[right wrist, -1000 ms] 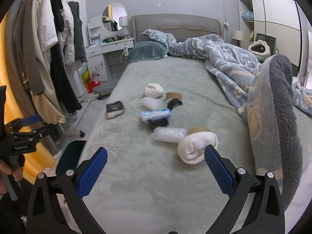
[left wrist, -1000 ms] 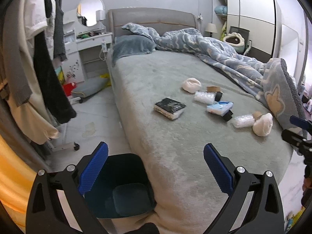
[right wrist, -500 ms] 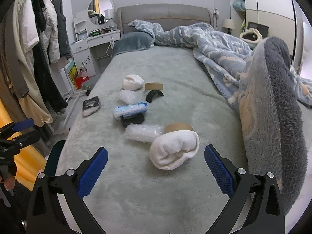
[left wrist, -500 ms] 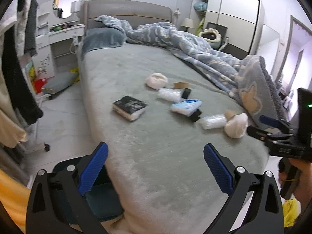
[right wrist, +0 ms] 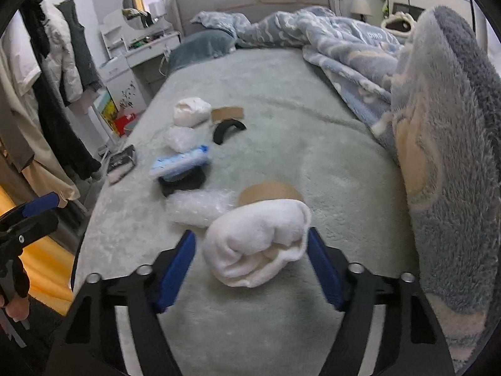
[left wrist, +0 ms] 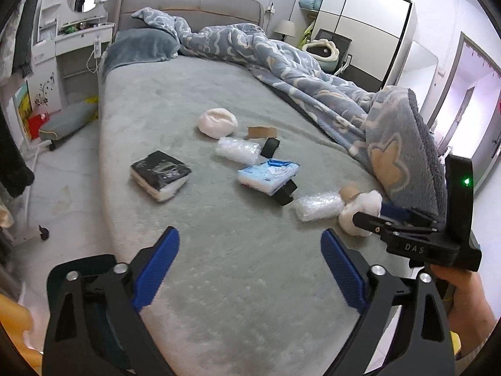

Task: Collect trash
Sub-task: 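Reach the right tool to the white rolled sock and close on it, then grasp the bubble wrap roll with the left tool while right holds sock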

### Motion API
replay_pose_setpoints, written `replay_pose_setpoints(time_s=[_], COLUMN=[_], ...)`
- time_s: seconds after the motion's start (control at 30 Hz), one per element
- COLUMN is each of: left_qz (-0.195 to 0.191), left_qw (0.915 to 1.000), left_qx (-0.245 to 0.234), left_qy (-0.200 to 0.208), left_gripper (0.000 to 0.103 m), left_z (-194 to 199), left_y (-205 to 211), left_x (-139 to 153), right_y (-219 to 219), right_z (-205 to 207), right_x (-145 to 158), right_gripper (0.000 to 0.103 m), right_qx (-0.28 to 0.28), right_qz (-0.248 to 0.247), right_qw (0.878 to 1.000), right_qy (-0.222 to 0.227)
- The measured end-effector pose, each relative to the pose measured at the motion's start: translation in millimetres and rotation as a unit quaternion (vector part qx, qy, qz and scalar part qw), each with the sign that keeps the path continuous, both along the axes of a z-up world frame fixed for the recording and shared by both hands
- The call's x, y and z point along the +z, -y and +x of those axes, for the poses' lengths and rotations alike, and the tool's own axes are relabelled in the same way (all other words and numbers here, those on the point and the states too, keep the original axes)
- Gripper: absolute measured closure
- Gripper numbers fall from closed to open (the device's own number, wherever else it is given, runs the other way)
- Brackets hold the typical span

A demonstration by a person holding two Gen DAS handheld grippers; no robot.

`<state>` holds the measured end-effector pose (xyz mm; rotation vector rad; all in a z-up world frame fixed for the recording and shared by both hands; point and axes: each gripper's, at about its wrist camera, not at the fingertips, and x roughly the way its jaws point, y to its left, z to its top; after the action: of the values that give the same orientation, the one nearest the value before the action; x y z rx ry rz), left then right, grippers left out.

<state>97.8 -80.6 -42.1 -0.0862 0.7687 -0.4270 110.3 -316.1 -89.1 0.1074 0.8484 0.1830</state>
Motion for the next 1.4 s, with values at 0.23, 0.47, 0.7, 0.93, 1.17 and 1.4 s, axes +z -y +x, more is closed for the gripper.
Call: replay_pose_setpoints(time_s=[0.23, 0.47, 0.7, 0.93, 1.17, 1.4], left_qz=[0.002, 0.004, 0.021, 0.032, 0.023, 0.024], left_qw=[0.9997, 0.9992, 0.9988, 0.9981, 0.9975, 0.9979], left_qx=[-0.023, -0.035, -0.030, -0.024, -0.029, -0.017], left_qy=[-0.006, -0.018, -0.034, -0.047, -0.059, -0.057], left_gripper=[0.014, 0.012, 0.011, 0.012, 0.013, 0.013], left_z=[10, 17, 25, 33, 40, 50], left_y=[26, 55, 85, 107, 122, 133], left_x=[-6, -16, -28, -41, -50, -51], right_y=[12, 18, 30, 43, 56, 58], right_z=[-4, -4, -11, -12, -16, -15], right_x=[8, 16, 35, 42, 45, 44], right_gripper=[0.057, 0.064, 0.064, 0.064, 0.064, 0.064], right_qx=[0.006, 0.021, 0.027, 0.034, 0.035, 0.043], right_qz=[-0.002, -0.024, -0.016, 0.009, 0.031, 0.037], right_qw=[1.000, 0.999, 0.999, 0.998, 0.996, 0.995], right_qy=[0.002, 0.010, 0.041, 0.060, 0.079, 0.080])
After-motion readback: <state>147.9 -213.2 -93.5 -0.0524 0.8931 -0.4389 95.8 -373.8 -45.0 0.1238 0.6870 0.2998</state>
